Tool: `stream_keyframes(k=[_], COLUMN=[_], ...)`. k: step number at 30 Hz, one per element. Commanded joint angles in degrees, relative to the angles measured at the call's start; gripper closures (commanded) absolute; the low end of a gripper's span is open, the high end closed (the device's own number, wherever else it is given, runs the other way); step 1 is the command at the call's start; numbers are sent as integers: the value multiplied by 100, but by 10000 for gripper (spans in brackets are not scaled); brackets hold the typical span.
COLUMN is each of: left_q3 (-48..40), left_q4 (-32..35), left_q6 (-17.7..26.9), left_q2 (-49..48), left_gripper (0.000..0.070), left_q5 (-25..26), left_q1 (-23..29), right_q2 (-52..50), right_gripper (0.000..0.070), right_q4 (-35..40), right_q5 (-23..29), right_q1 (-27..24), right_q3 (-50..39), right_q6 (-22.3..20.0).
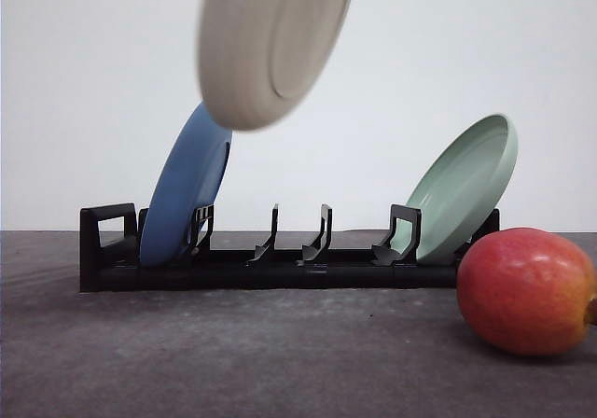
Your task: Place pomegranate in white plate
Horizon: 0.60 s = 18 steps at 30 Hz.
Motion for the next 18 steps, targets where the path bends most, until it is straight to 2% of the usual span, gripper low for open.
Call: stream_keyframes(k=[1,4,7,13,18], left_q3=[130,69,-160,-961,-1682], left_q4=[-239,-757,-963,-851,-501], left_q6=[109,95,-75,-527,-674], left_q2=[65,68,80,101,171], left_gripper=[699,699,699,700,699], left_q5=[-315,-648,-905,-1628,-1658], left_q1=[-256,-610,-908,-1266,-1389], right_q2=[26,28,26,28,28], right_gripper=[172,172,172,172,171], right_q4=[35,35,35,37,35], right_q5=[-16,-16,-16,-13,-16], right_q1=[9,9,9,9,9], right_q3=[90,90,90,90,90], right_q6=[47,118,124,124,128])
